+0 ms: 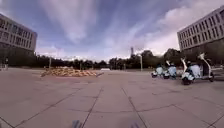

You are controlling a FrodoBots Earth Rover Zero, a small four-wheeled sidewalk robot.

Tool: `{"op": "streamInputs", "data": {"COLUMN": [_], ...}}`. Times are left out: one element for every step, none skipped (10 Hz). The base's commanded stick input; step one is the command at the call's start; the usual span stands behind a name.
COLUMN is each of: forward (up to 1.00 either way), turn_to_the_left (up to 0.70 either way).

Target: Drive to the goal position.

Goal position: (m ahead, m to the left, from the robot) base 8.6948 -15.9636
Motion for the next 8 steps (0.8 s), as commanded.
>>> {"op": "streamInputs", "data": {"forward": [0.00,0.00,0.98,1.00,1.00,1.00,1.00,1.00], "turn_to_the_left": [0.00,0.00,0.00,0.00,0.00,0.00,0.00,0.00]}}
